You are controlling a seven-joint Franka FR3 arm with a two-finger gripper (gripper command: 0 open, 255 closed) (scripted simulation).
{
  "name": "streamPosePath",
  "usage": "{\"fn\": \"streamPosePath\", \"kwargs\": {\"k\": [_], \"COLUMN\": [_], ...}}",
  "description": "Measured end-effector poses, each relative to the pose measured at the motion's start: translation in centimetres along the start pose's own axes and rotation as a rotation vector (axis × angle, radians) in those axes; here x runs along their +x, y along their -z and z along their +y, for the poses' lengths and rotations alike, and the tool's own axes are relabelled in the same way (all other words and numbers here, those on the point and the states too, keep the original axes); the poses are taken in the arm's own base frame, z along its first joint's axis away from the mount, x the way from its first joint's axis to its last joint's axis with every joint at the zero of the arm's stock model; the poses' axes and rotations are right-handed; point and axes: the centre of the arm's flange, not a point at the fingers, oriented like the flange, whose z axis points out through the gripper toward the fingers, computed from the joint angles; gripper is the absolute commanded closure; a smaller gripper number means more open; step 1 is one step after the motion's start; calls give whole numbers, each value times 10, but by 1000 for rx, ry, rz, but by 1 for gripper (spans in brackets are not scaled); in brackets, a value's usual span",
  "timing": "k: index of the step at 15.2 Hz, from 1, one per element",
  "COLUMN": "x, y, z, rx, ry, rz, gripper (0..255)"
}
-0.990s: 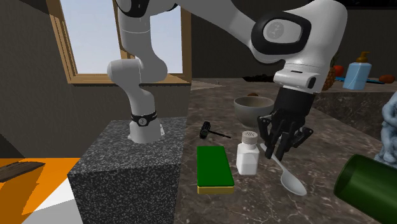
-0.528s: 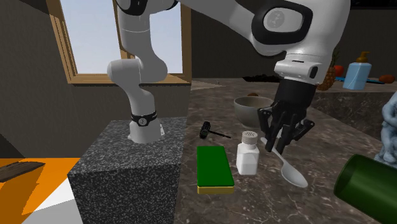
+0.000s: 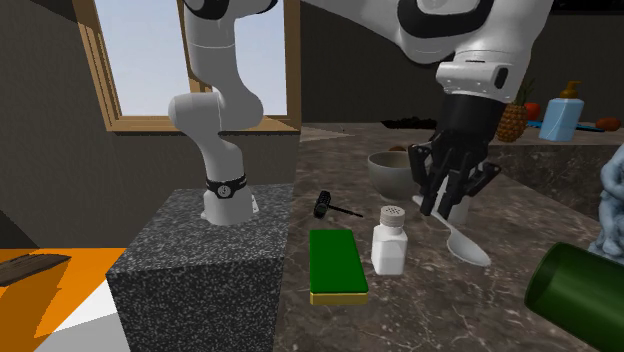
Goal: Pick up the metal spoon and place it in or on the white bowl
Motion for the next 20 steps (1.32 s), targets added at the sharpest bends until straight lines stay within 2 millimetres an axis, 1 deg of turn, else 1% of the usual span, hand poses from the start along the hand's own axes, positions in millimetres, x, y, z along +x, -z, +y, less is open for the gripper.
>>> {"fn": "streamPosePath", "kwargs": {"k": [20], "x": [12], "y": [101], "z": [25], "rx": [0], "ry": [0], "rz": [0], "gripper": [255]}}
